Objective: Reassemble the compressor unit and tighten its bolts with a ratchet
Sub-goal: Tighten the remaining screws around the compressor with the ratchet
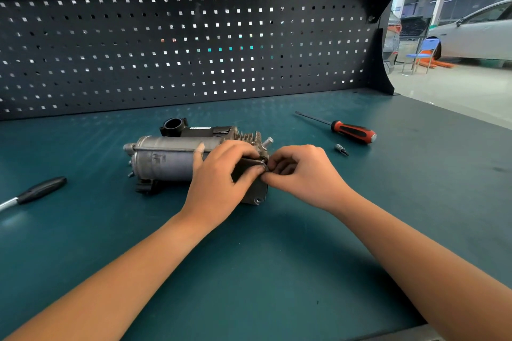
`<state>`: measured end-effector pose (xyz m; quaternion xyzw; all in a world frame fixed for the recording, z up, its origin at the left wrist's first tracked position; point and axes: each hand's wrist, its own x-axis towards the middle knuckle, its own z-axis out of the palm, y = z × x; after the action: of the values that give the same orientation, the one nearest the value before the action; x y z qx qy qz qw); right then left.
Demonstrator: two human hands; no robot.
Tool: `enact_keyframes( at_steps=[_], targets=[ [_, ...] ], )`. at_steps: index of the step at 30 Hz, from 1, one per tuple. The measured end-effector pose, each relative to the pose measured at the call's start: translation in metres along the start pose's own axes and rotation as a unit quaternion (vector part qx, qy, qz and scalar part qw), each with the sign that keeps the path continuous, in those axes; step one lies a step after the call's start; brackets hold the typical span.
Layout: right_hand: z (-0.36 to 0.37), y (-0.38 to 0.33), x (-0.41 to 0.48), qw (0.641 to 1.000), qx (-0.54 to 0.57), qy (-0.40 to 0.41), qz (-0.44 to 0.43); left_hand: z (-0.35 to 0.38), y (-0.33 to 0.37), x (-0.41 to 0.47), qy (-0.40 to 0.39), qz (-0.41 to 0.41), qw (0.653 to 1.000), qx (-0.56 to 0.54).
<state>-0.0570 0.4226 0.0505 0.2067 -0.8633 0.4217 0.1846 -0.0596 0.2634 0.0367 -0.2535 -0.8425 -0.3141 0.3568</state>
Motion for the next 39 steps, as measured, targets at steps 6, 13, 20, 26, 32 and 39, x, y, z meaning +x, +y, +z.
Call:
enact_keyframes(
  at_steps=[6,13,20,26,32,39],
  targets=[
    [-0.002,0.000,0.001,1.000,0.004,0.003,-0.005,-0.001,-0.003,0.001,0.002,0.019,1.000,0.006],
    [-0.003,0.002,0.002,1.000,0.007,0.014,-0.002,-0.003,-0.001,0.003,-0.008,0.010,1.000,0.002],
    [-0.002,0.007,0.005,0.998,0.038,0.017,0.045,-0.006,0.006,0.005,-0.017,-0.002,1.000,0.023],
    [-0.002,0.006,0.004,0.999,0.043,0.019,0.014,-0.004,0.002,0.004,-0.011,0.013,0.997,0.081],
    [0.001,0.013,0.004,0.994,0.098,-0.011,0.043,-0.027,-0.009,0.008,-0.013,0.125,0.986,0.113],
    [0.010,0.019,0.002,0.988,0.146,-0.007,0.043,-0.084,-0.087,0.009,0.125,-0.220,0.964,0.077]
  ],
)
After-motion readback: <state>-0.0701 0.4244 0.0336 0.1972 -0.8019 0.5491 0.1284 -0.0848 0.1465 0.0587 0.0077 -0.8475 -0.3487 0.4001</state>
